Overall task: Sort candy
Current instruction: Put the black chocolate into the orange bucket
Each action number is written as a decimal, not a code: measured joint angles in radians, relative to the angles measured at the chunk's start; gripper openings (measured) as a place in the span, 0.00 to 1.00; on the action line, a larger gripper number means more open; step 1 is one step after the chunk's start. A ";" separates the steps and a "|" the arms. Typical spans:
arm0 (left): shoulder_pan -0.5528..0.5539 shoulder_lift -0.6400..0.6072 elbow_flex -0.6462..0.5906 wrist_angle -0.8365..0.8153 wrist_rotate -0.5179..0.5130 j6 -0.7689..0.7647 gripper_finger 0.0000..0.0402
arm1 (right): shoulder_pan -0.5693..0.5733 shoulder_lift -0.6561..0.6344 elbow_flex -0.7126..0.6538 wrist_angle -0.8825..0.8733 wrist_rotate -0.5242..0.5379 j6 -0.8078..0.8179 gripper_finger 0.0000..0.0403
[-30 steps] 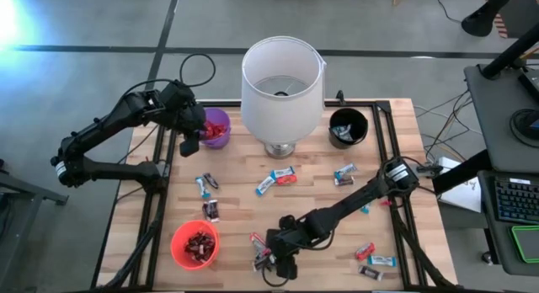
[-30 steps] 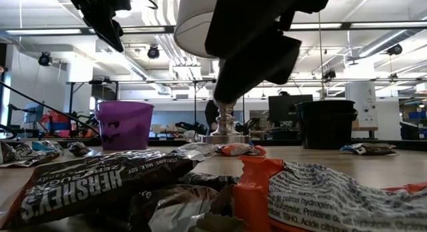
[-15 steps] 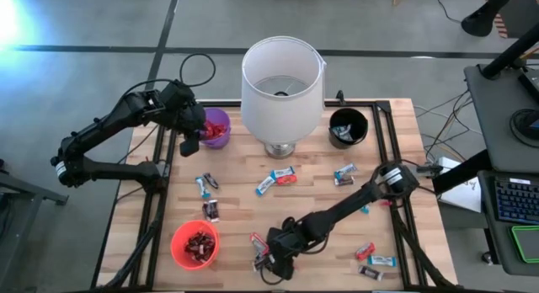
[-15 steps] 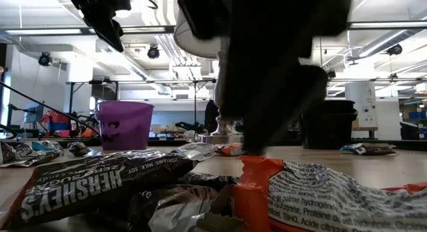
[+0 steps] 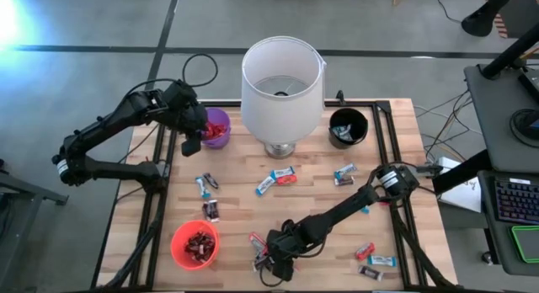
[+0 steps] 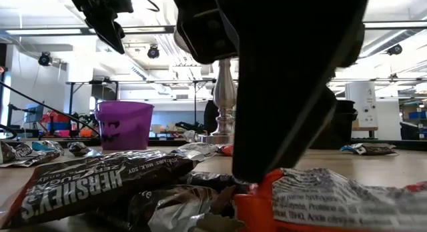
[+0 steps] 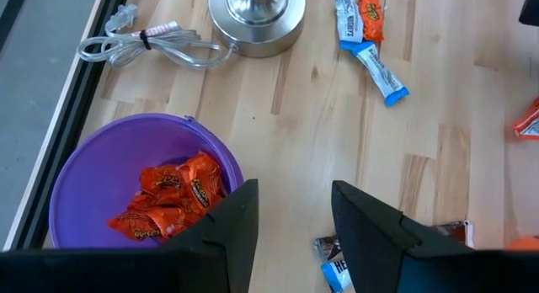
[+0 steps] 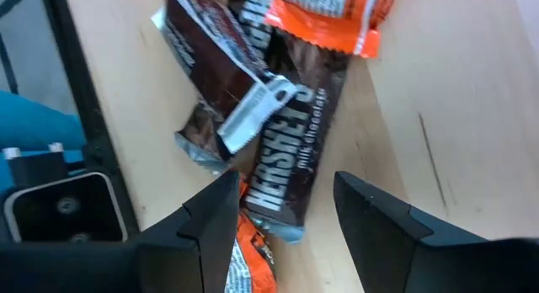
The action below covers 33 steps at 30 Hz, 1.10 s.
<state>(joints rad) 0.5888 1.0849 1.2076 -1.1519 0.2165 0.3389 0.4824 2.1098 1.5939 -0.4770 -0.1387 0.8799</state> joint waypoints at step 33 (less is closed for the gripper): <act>0.000 0.026 0.000 -0.002 0.000 0.019 0.33 | -0.033 0.019 -0.029 0.011 0.048 0.093 0.28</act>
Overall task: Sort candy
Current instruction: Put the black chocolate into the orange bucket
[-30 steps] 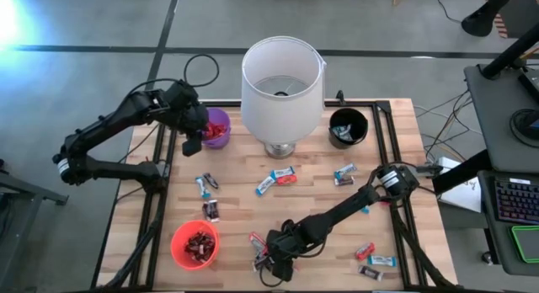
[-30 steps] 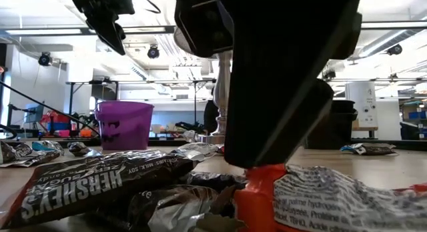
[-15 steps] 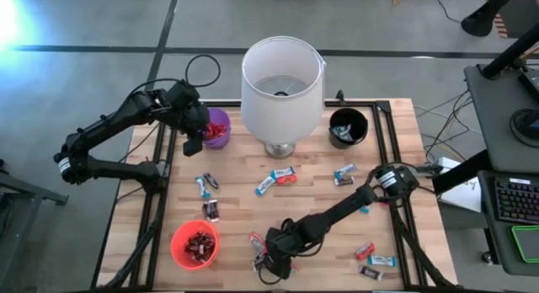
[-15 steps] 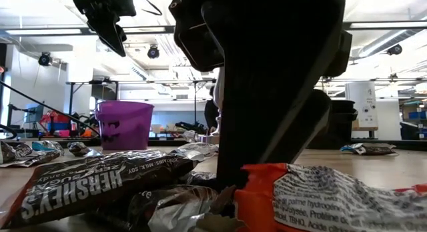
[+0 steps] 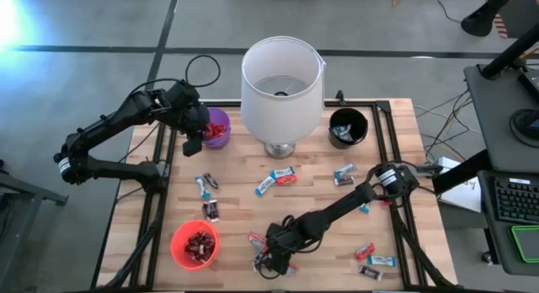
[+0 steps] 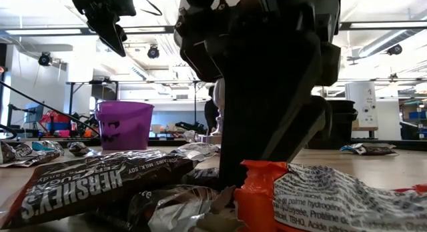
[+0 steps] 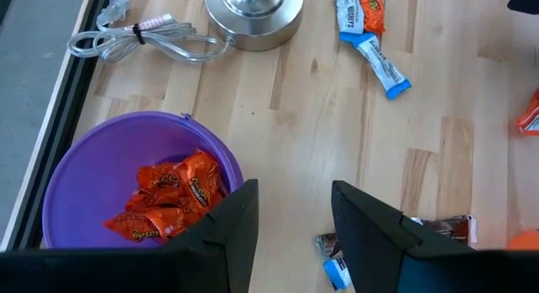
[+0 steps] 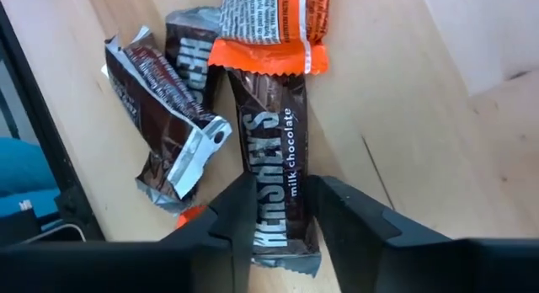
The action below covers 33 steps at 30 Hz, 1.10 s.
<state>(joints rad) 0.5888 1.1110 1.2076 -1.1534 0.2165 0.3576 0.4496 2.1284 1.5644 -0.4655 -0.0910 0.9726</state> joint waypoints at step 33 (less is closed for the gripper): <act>0.000 -0.003 0.000 -0.050 0.038 -0.028 0.36 | 0.001 -0.010 0.110 -0.262 -0.015 -0.034 0.06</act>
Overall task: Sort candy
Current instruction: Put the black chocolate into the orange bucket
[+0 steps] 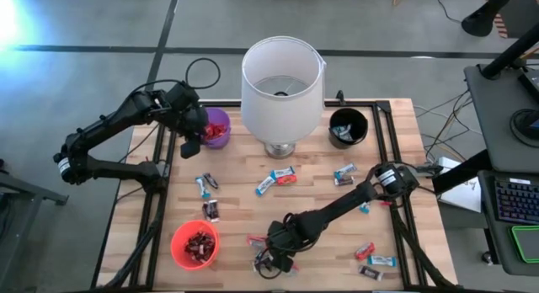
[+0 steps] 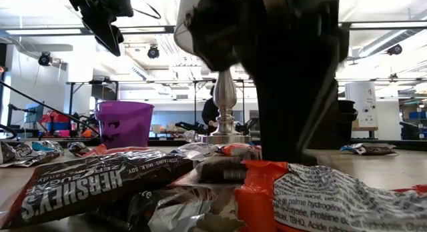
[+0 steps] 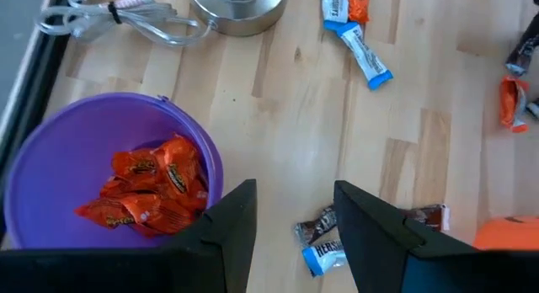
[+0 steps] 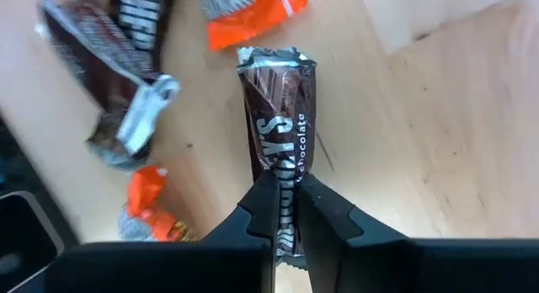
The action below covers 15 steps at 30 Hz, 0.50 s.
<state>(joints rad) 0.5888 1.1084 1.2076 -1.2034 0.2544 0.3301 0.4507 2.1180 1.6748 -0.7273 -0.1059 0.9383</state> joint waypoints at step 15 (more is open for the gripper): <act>-0.048 0.000 0.011 -0.016 0.528 -0.042 0.51 | -0.043 -0.030 0.287 -0.157 0.184 -0.091 0.06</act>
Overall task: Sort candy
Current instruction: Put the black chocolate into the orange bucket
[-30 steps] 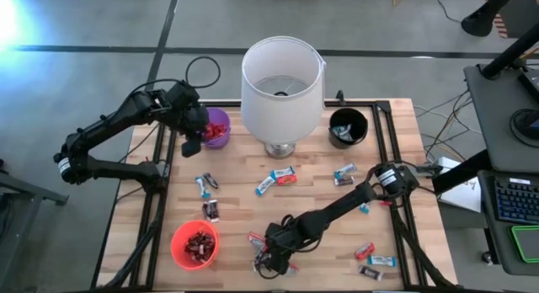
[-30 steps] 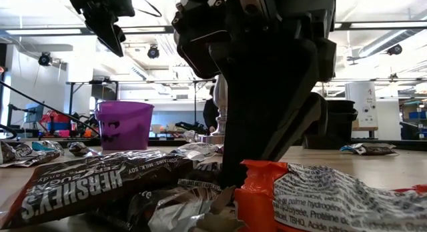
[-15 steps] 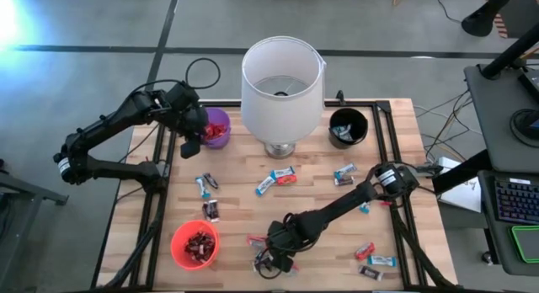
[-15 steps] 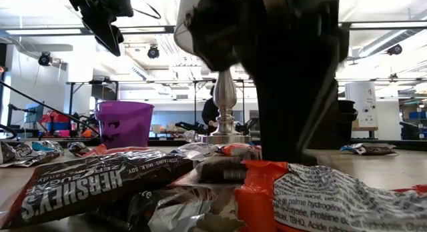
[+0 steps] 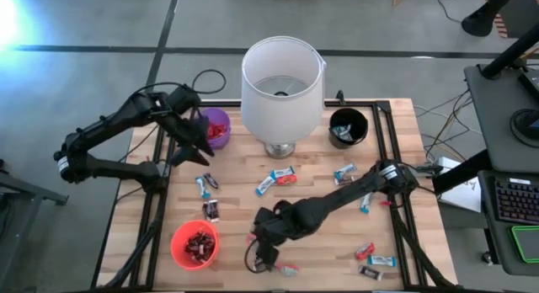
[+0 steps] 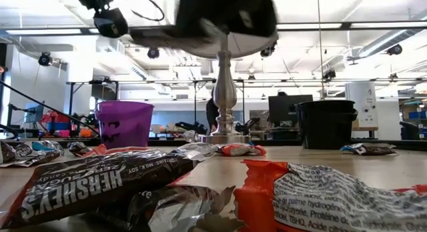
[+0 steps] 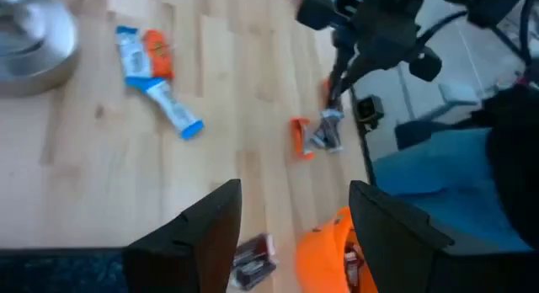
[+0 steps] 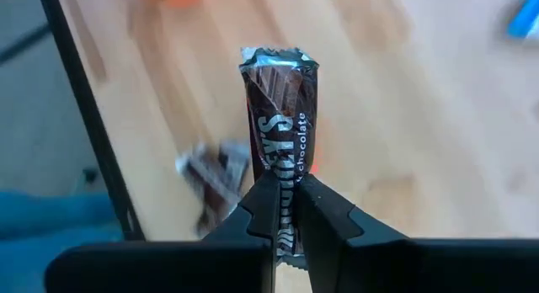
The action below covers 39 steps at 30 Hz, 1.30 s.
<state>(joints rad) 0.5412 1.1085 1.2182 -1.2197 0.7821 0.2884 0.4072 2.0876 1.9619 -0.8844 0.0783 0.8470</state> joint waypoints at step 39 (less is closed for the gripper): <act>-0.296 0.005 -0.003 0.262 -0.221 -0.381 0.47 | -0.230 -0.001 0.309 0.069 0.211 -0.268 0.06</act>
<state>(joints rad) 0.2452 1.1135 1.2148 -0.9574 0.5607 -0.0929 0.1776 2.0865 2.2711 -0.8157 0.2890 0.5787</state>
